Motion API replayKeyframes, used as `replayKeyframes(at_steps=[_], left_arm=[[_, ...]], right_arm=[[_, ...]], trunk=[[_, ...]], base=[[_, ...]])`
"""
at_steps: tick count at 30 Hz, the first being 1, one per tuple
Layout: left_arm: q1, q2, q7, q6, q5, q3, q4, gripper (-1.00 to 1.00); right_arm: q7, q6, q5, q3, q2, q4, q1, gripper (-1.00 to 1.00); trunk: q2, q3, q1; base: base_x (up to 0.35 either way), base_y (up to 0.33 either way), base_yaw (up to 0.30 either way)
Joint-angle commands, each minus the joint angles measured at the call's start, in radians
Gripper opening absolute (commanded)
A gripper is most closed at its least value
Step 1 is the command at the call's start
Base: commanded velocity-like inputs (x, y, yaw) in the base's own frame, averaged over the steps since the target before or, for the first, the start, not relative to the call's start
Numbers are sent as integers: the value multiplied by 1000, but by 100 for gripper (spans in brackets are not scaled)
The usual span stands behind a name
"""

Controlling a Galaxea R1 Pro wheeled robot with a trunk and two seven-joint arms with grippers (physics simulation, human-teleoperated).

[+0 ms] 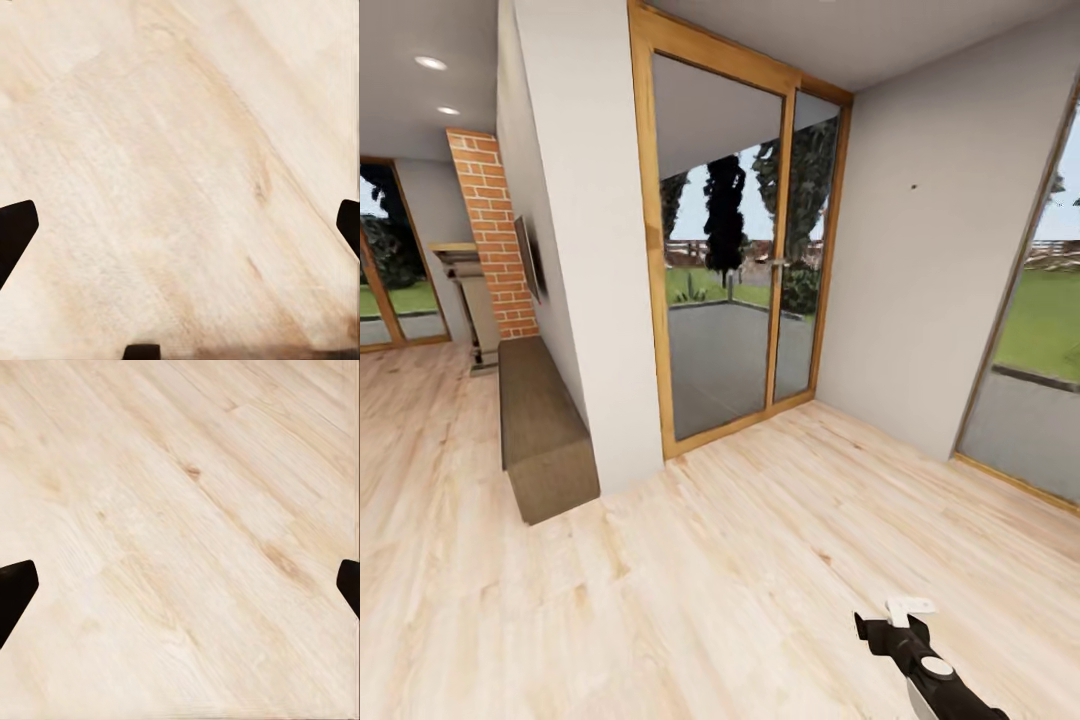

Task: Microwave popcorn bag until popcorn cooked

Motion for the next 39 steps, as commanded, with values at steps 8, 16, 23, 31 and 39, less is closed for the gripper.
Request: replayKeyframes(at_steps=[8, 16, 23, 31, 39], left_arm=[[5, -4, 0, -3, 0, 0, 1, 100], [14, -6, 0, -3, 3, 3, 11, 100], [26, -6, 0, -5, 2, 5, 10, 100], [26, -6, 0, -4, 2, 4, 10, 100], [26, -6, 0, -5, 3, 6, 11, 100]], right_arm=[[0, -5, -2, -1, -3, 0, 0, 100], [0, -8, -14, -88, -73, -2, -1, 100], [2, -7, -14, -123, -79, -1, -3, 100], [0, -7, -14, -124, -88, -2, -3, 100], [-4, -5, -14, -125, -86, -2, -3, 100]], trunk=[[-1, 4, 0], [-1, 9, 0], [-1, 10, 0], [-1, 7, 0], [-1, 6, 0]], base=[[0, 0, -294], [0, 0, -294], [0, 0, -298], [46, -19, -298], [115, -65, -188]])
